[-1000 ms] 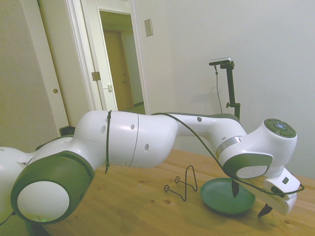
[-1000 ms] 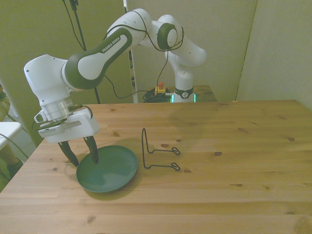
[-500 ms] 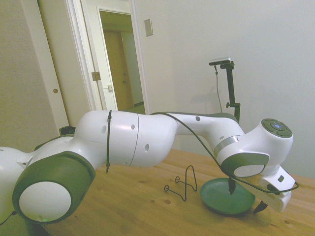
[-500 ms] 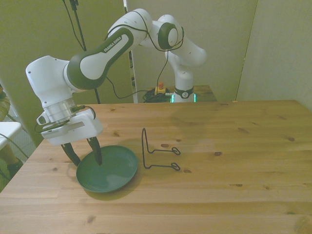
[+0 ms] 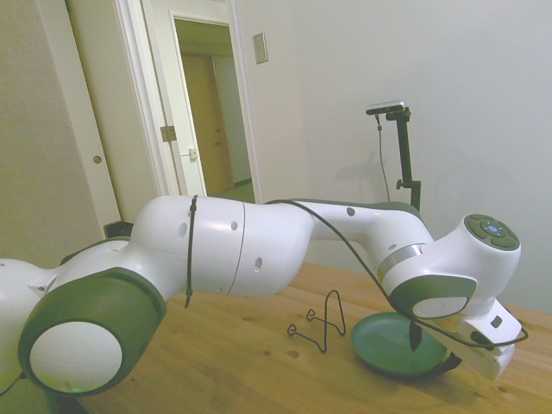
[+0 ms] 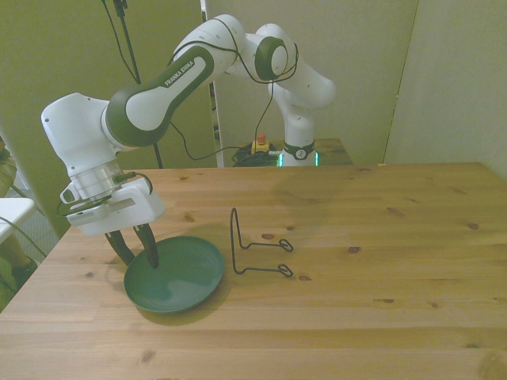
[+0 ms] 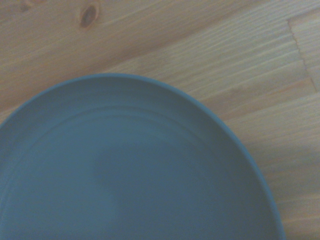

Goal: Load the plate

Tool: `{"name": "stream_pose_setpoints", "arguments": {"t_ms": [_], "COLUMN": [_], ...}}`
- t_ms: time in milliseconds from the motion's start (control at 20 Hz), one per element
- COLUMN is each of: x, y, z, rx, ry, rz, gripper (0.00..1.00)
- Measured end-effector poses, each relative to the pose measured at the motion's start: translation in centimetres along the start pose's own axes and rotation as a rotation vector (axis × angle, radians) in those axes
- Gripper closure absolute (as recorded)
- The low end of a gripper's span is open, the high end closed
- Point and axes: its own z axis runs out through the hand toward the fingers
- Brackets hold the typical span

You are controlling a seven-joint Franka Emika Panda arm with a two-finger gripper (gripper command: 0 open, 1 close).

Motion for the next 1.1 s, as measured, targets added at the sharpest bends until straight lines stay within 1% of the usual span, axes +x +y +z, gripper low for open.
{"name": "stream_pose_setpoints", "arguments": {"t_ms": [450, 600, 750, 1100], "x": [0.1, 0.0, -0.2, -1.6], "y": [0.4, 0.2, -0.3, -1.8], "z": [-0.1, -0.6, -2.2, -8.2], "rx": [-0.001, 0.000, 0.005, 0.009], "ry": [-0.003, 0.003, 0.024, 0.094], "rz": [0.006, 0.002, -0.009, -0.057], "gripper": [1.00, 1.00, 1.00, 1.00]}}
